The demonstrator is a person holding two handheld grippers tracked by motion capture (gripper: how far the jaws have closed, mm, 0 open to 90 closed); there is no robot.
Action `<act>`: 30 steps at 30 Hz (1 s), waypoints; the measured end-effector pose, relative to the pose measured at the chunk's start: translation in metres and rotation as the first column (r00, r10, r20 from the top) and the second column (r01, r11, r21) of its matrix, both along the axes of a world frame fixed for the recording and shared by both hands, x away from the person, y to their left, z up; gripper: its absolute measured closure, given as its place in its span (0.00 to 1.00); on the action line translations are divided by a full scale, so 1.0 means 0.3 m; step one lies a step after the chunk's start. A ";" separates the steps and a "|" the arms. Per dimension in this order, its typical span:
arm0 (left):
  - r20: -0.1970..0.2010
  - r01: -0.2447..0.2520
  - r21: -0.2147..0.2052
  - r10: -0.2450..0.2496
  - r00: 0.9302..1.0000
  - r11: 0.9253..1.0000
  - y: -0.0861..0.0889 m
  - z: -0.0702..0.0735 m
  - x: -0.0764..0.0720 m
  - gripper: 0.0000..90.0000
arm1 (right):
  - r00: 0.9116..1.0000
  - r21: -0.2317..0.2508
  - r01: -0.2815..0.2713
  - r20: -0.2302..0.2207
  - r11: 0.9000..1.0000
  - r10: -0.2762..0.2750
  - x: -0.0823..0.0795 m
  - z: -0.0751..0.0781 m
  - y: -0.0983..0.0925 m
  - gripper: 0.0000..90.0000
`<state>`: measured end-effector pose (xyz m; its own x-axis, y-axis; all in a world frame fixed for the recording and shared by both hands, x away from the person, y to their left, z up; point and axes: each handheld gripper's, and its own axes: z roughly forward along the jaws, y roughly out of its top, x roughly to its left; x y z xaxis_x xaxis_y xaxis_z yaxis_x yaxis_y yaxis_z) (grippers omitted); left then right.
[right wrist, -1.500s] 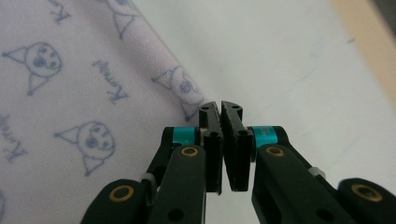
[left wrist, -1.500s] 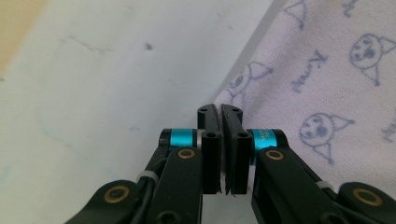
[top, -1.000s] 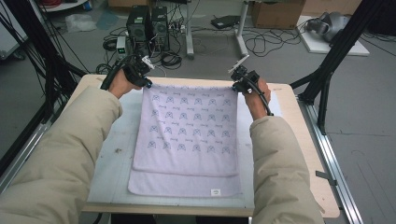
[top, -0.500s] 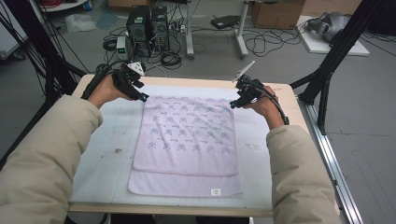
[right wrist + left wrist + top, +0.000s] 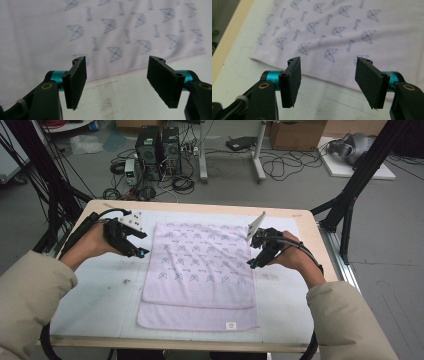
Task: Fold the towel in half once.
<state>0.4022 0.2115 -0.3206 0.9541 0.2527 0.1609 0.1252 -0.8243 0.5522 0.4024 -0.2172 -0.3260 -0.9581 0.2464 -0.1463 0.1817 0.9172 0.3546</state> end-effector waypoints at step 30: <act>-0.143 0.265 0.212 -0.238 0.961 0.941 -0.173 -0.221 -0.276 0.51 | 0.940 -0.225 -0.332 -0.158 0.916 0.301 -0.304 -0.227 0.107 0.58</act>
<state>0.3195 0.1596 -0.3870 0.9969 -0.0284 0.0727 -0.0516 -0.9386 0.3412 0.3113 -0.1852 -0.3941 -0.9939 -0.1015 -0.0442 -0.1057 0.9887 0.1061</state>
